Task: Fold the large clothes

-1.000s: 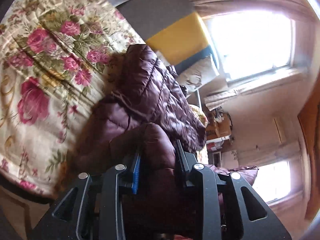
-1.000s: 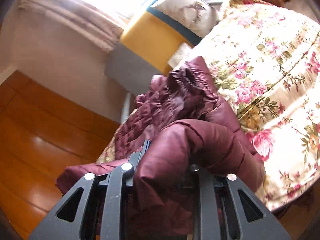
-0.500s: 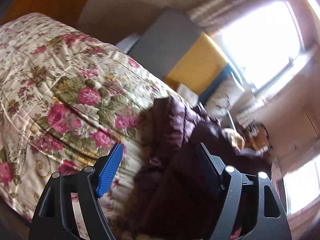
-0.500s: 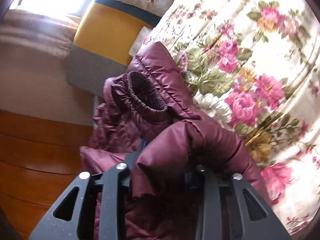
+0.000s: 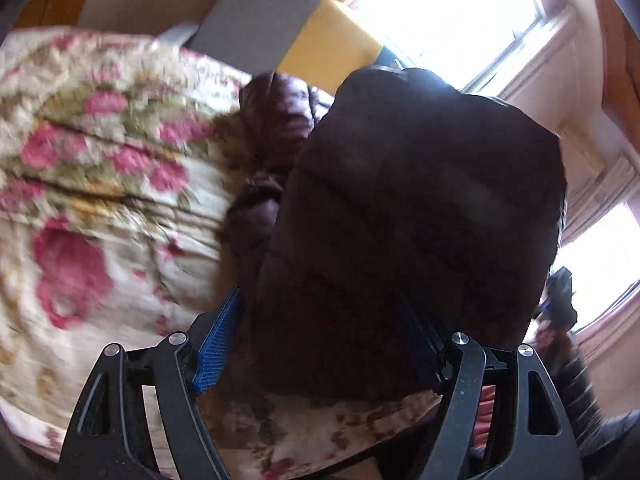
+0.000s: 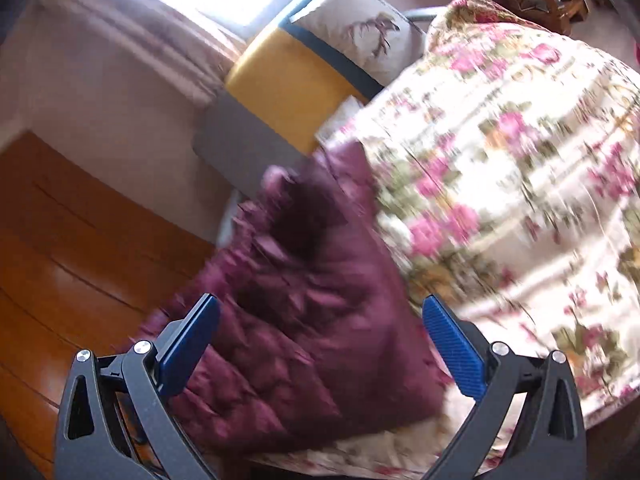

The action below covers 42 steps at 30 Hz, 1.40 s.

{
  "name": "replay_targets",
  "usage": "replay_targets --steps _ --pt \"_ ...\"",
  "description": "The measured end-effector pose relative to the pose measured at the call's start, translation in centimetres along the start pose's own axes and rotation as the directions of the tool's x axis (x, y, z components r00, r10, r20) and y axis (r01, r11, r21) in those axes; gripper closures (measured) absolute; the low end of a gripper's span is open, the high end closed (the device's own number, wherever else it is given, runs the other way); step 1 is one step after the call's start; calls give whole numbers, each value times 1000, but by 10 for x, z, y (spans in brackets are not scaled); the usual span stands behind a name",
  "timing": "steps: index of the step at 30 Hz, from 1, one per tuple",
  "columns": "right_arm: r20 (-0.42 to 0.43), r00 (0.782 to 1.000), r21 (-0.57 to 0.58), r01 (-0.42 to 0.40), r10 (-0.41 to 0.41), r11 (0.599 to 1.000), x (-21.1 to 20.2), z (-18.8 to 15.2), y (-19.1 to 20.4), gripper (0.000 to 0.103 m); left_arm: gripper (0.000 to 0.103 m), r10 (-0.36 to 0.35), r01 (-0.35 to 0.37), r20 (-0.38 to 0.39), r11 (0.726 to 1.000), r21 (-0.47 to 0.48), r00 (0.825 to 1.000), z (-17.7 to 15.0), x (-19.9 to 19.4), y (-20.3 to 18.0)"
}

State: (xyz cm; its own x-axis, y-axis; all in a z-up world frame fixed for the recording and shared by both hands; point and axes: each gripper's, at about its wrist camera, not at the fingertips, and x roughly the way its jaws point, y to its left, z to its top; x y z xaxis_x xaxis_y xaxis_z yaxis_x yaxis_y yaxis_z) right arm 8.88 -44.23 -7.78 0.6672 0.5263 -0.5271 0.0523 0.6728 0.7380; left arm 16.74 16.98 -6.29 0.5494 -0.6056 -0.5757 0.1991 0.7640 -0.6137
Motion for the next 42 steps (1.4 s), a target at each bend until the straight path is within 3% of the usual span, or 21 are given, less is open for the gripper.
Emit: replay_targets --steps 1,2,3,4,5,8,13,22,27,30,32,33,37,39,42 --pt "-27 999 -12 39 -39 999 11 -10 -5 16 34 0 0 -5 1000 -15 1000 1 3 1" --pt "-48 997 -12 59 -60 998 24 -19 -9 34 39 3 -4 -8 1000 -19 1000 1 5 0" --pt "-65 996 -7 66 -66 998 36 -24 -13 39 45 11 -11 -14 1000 -21 1000 1 6 0" --pt "-64 994 -5 88 -88 996 44 -30 -15 49 66 36 -36 -21 999 -19 999 1 4 0" --pt "-57 993 -6 102 -102 995 46 -34 -15 54 74 51 -51 -21 999 -18 998 0 2 0" --pt "-47 996 6 78 -78 997 33 -41 -18 69 82 8 -9 -11 1000 -15 1000 -10 -17 1" --pt "-43 997 -53 55 -57 997 -3 -58 0 76 86 -31 31 -14 1000 -1 999 -34 -30 -9" --pt "-33 998 -49 50 -52 998 -63 -96 17 78 88 -69 68 -60 998 -4 996 -79 -57 -31" --pt "-66 990 -54 119 -123 991 -82 -116 6 77 87 -46 41 -98 998 -49 994 -100 -70 -30" --pt "-79 979 -66 180 -185 981 -65 -113 1 63 74 37 -43 -103 998 -54 994 -93 -69 -33" --pt "-50 969 -96 235 -240 967 -62 -110 4 33 31 88 -89 -72 996 -18 994 -88 -78 -38" --pt "-26 967 -112 250 -254 962 -66 -109 10 32 26 115 -115 -34 993 13 993 -83 -88 -44" --pt "111 929 -258 369 -352 893 -84 -108 43 31 26 141 -140 11 975 172 990 -80 -112 -72" --pt "129 946 -381 323 -296 866 -88 -118 71 32 26 86 -82 -5 956 281 996 -83 -112 -97" --pt "82 964 -504 258 -252 824 -66 -131 105 33 26 -21 46 -72 928 369 997 -88 -100 -128"
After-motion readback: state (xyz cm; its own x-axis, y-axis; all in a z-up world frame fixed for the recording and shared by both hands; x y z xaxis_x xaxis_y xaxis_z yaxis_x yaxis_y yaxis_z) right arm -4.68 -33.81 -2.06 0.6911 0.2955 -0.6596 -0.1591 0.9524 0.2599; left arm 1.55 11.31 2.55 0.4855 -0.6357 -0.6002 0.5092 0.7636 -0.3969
